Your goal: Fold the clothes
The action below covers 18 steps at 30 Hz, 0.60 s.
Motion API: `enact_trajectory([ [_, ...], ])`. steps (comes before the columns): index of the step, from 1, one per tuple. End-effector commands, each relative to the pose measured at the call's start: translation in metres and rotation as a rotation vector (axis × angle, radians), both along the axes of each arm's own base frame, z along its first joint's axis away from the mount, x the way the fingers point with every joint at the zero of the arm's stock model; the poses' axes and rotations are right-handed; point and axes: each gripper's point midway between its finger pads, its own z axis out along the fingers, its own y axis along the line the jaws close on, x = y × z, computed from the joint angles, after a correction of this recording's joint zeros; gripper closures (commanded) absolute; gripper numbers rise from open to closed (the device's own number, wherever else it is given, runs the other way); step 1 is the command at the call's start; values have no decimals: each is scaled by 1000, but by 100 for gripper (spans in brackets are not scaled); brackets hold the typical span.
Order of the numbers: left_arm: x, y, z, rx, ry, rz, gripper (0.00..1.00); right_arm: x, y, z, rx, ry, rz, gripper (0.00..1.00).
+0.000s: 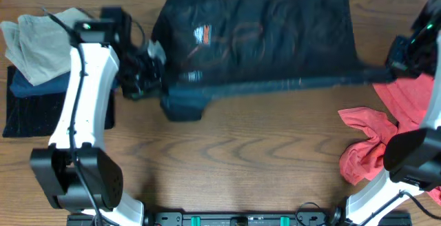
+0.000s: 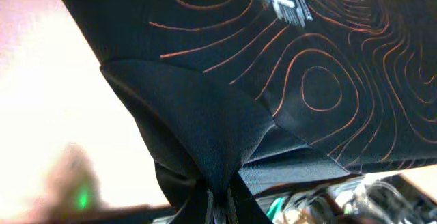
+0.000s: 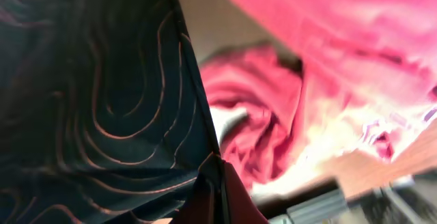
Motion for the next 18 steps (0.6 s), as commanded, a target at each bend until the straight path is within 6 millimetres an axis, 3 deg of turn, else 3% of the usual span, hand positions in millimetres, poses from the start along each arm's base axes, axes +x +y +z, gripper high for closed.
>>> enact_trajectory([
  [1, -29, 16, -33, 74, 107, -48, 94, -20, -9, -26, 2, 102, -10, 99],
  [4, -52, 16, -53, 74, 195, -53, 94, -34, -2, -50, 45, 173, -13, 99],
  [9, -79, 16, -71, 71, 286, -57, 94, -57, 7, -77, 77, 248, -13, 99],
  [14, -101, 16, -73, 71, 360, -60, 94, -74, 9, -82, 74, 236, -29, 99],
  [18, -99, 18, -69, 85, 321, -61, 94, -74, 6, -74, 54, 173, -41, 99],
])
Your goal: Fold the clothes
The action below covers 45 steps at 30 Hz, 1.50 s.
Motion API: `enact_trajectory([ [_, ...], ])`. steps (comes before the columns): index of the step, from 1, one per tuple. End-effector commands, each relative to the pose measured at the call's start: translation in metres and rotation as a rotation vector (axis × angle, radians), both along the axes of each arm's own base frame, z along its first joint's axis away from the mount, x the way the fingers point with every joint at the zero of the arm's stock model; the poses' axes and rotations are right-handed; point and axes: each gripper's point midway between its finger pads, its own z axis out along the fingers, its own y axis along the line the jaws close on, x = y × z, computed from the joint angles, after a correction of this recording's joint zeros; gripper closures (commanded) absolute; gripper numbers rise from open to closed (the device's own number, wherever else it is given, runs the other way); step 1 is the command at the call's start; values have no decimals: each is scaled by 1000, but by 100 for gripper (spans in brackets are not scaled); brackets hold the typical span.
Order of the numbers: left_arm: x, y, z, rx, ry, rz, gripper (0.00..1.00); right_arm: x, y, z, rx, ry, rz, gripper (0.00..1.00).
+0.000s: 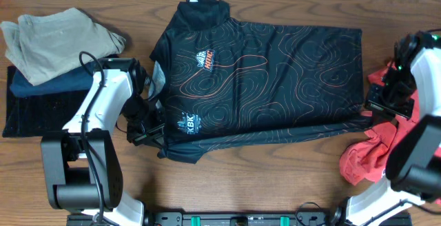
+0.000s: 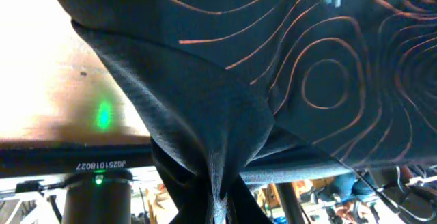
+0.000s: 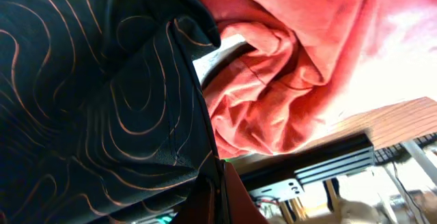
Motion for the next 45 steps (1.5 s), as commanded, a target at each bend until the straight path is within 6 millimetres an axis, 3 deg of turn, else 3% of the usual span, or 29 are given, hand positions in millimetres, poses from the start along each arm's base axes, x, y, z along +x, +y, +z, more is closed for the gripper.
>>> enact_trajectory([
  [1, 7, 8, 4, 30, -81, -19, 94, 4, -11, 19, -56, -100, -2, 99],
  [14, 120, 5, -2, 35, -534, 142, 94, 61, -20, 3, -95, -340, 0, 99],
  [20, 147, 1, 4, 6, -643, 164, 94, 77, -21, -8, -99, -408, 4, 99],
  [30, 170, 1, 11, -1, -744, 167, 89, 115, -21, -8, -81, -581, 7, 99],
  [31, 172, 1, 11, -2, -753, 167, 85, 121, -20, -6, -73, -607, 9, 99],
  [32, 174, 1, 12, -3, -765, 167, 74, 128, -19, -4, -61, -637, 11, 91],
  [34, 177, 1, 13, -4, -776, 167, 43, 138, -17, 1, -46, -686, 16, 61],
  [35, 177, 1, 13, -3, -776, 167, 36, 141, -17, 2, -44, -699, 17, 59],
  [40, 153, 5, 4, 27, -672, 161, 30, 128, -14, -4, -32, -641, 12, 49],
  [45, 122, 18, -8, 120, -541, 147, 30, 89, -8, -23, -24, -480, 0, 48],
])
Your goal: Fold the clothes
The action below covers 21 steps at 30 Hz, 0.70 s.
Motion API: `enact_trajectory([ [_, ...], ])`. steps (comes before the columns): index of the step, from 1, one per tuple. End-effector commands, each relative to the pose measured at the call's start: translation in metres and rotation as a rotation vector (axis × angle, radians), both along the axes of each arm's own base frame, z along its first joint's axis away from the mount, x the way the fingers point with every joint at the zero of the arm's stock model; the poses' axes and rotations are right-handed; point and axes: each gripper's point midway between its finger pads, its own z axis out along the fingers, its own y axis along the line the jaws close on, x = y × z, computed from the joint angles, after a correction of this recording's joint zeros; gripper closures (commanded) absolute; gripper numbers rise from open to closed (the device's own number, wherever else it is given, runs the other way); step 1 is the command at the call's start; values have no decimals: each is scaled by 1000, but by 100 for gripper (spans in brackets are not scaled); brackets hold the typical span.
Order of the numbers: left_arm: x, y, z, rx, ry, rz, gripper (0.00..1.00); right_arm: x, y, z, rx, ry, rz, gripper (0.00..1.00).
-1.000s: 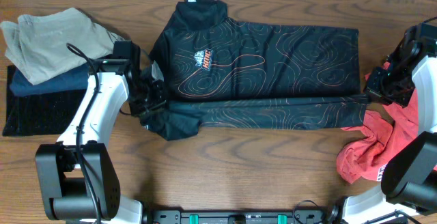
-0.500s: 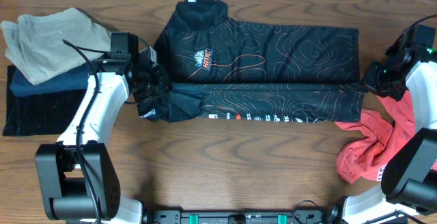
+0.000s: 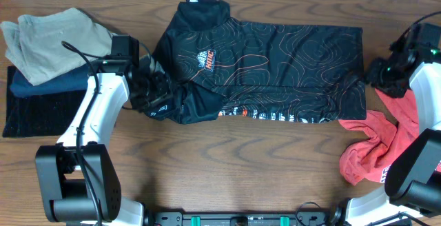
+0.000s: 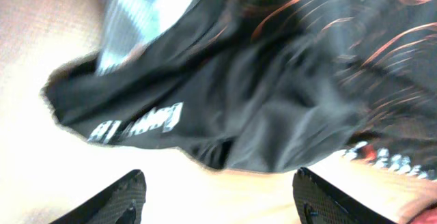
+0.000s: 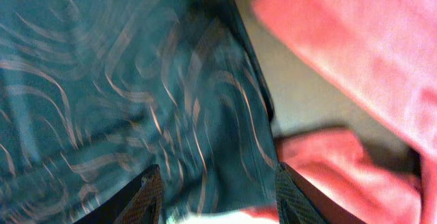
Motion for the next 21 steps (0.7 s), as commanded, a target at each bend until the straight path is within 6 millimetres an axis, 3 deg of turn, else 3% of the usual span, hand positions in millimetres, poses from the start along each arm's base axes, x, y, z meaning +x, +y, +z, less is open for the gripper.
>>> enact_trajectory([
  [1, -10, 11, -3, 59, 32, 6, 30, -22, 3, -13, 2, 87, -4, 48],
  [5, -17, 7, -13, 59, 51, -6, 30, -51, 13, -41, 35, 177, -3, 48],
  [12, -22, -13, -35, 60, 20, -72, 29, -78, 22, -79, 53, 232, -3, 52],
  [19, -18, -43, -42, 65, -63, -187, 29, -87, 23, -86, 47, 257, -4, 53],
  [21, -16, -43, -46, 98, -81, -197, 29, -89, 23, -86, 49, 264, -4, 53],
])
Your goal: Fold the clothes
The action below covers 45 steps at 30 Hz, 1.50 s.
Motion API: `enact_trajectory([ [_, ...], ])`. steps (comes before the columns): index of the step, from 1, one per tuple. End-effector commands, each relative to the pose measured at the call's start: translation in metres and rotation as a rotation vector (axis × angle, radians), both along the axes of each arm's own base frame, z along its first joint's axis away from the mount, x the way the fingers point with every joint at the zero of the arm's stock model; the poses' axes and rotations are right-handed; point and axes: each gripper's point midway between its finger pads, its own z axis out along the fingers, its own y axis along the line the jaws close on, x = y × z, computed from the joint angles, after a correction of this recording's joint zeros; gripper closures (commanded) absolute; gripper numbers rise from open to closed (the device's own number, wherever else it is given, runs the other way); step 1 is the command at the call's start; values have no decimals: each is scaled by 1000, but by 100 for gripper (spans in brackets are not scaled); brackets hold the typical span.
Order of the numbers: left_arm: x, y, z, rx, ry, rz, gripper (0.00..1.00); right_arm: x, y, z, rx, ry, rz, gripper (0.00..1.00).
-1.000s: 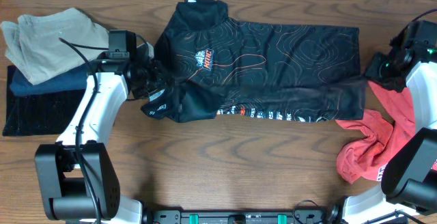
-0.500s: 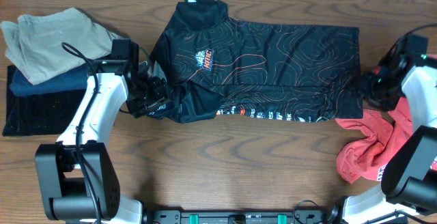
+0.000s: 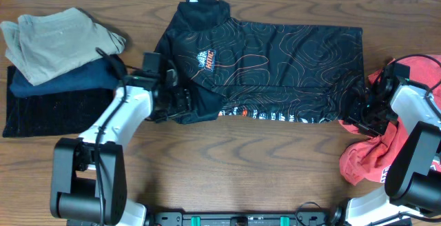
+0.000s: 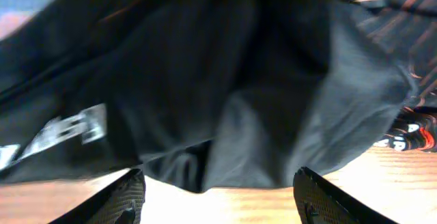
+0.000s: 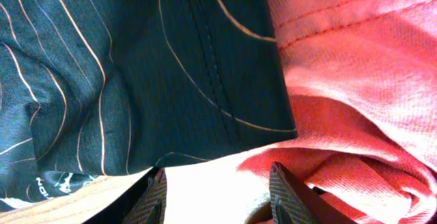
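Note:
A black shirt (image 3: 269, 60) with orange contour lines lies across the middle of the table, its front edge folded up over itself. My left gripper (image 3: 173, 105) stands open at the shirt's front left corner, the dark cloth (image 4: 225, 94) just ahead of its fingers (image 4: 123, 200). Open too, my right gripper (image 3: 360, 119) sits at the shirt's front right corner, where black hem (image 5: 171, 80) meets red cloth (image 5: 355, 115). Neither holds anything.
A pile of folded clothes (image 3: 48, 60), beige over navy and black, lies at the left. A crumpled red garment (image 3: 386, 136) lies at the right edge under my right arm. Bare wood runs along the front of the table (image 3: 241, 171).
My left gripper has shifted right along the shirt's front left corner. My right gripper has moved toward the front, from the shirt's right edge to its front right corner. Both stay open; the shirt lies unchanged.
Both grippers were shut on the shirt's front corners, holding it stretched and raised. Then the shirt lay spread flat with the corners still gripped. Later the front edge lay folded over the shirt and both grippers were open. Now they rest open at the folded corners.

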Motion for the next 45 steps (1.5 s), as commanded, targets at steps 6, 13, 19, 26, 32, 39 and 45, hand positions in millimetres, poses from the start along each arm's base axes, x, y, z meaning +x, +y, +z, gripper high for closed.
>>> enact_trajectory([
  [6, -1, -6, -5, 49, -41, -51, 32, -4, -2, 0, -12, 12, 0, 53],
  [13, -7, -20, -11, 52, -24, -96, 46, -4, -2, 0, -11, 15, 0, 55],
  [19, -14, -25, -24, 62, 18, -117, 65, -5, -1, 0, -9, 19, 0, 55],
  [26, -5, -27, -18, 55, -14, -115, 94, -6, -1, 0, -9, 21, 0, 55],
  [32, 17, -33, 15, 32, -117, -112, 94, -6, -2, 0, -12, 22, 0, 55],
  [39, 15, -33, 23, 27, -115, -96, 87, -6, -2, 0, -13, 21, 0, 55],
  [45, 6, -29, 1, 50, -50, -96, 49, -6, -2, 0, -12, 20, 0, 55],
])
